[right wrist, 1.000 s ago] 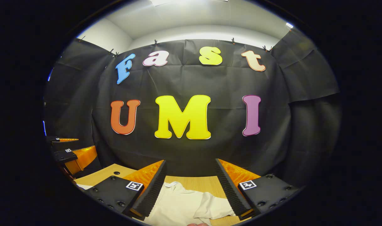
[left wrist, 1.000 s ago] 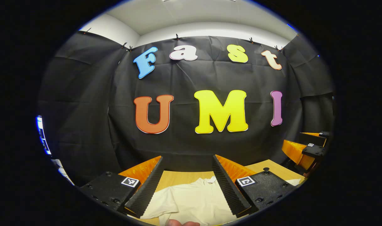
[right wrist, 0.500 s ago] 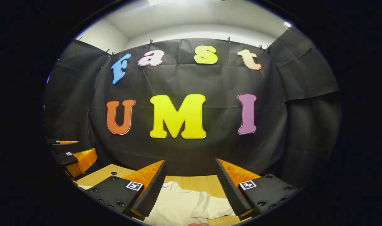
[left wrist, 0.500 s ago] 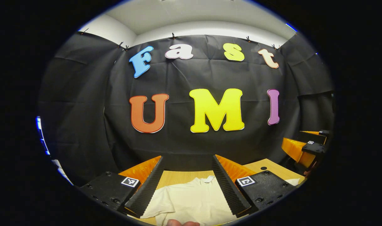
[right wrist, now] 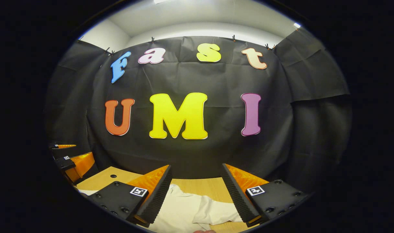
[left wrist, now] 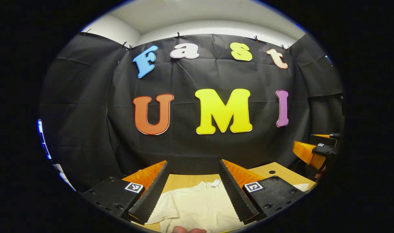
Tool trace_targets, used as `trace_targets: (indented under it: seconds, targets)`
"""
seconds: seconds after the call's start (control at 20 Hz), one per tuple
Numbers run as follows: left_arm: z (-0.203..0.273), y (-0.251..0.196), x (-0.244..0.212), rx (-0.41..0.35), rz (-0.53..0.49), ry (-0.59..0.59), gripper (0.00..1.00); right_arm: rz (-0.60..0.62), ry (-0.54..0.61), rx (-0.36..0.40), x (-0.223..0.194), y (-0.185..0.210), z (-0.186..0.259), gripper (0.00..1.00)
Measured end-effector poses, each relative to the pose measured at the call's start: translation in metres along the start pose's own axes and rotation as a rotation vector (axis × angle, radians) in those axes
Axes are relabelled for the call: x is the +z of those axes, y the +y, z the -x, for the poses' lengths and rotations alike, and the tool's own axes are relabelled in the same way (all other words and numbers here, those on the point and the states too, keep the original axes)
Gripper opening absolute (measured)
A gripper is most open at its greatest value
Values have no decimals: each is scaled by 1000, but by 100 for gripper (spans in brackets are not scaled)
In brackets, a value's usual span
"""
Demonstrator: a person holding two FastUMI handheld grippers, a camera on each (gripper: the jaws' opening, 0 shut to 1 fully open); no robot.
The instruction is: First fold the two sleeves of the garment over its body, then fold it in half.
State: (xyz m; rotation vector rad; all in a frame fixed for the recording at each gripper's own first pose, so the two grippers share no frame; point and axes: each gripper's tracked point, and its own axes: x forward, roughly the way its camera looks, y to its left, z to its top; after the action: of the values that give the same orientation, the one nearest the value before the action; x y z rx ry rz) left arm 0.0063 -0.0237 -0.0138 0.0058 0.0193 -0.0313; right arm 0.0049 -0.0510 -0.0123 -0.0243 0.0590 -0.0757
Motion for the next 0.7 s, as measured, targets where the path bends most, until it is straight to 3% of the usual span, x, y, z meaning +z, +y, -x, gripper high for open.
trace_targets:
  seconds: [0.35,0.7]
  targets:
    - [5,-30,-44,-74,-37,112,97,51,93,2,-31,-45,16,95]
    - [11,-72,-82,-158,-51,215,97,73,290,-162,-90,-167,44,95]
